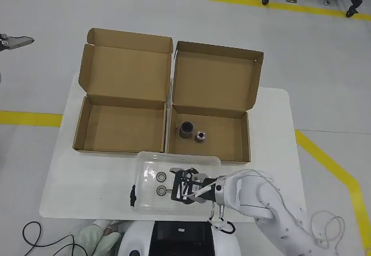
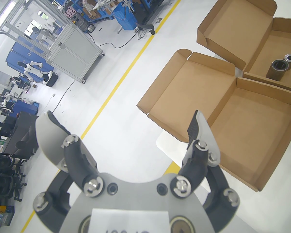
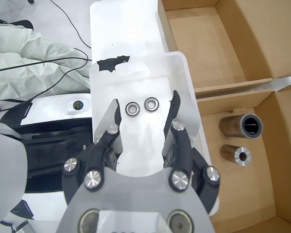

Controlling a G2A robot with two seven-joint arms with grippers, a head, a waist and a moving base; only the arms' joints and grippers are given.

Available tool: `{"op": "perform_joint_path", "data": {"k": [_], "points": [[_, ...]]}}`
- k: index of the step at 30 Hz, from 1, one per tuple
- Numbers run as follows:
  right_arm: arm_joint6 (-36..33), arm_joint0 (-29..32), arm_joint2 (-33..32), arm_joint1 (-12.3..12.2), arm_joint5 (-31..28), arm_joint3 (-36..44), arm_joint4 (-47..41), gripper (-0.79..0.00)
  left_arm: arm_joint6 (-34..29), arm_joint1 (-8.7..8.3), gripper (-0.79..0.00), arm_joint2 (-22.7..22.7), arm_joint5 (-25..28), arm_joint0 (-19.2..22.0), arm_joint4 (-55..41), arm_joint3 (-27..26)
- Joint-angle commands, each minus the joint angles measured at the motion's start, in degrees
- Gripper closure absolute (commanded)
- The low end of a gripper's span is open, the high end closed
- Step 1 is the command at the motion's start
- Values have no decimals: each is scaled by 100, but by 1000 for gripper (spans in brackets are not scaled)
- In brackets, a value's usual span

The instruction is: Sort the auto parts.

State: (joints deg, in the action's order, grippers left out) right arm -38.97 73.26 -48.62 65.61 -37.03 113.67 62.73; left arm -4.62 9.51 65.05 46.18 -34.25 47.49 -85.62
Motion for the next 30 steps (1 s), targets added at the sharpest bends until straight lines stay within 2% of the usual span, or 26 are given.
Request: {"op": "perform_joint_path", "data": {"k": [1,8,18,30], "points": [[92,-94,147,33,18,-208,86,-336,0,0,-785,0,0,0,0,0],[269,-490,692,195,233,-914,489,-314,0,0,-785,0,0,0,0,0],[308,-1187,1489,581,769,-1761,681,-302,0,0,-785,0,0,0,0,0],[149,-1549,1993,913,1075,-2286,828,-357,0,0,-785,0,0,0,0,0]]}}
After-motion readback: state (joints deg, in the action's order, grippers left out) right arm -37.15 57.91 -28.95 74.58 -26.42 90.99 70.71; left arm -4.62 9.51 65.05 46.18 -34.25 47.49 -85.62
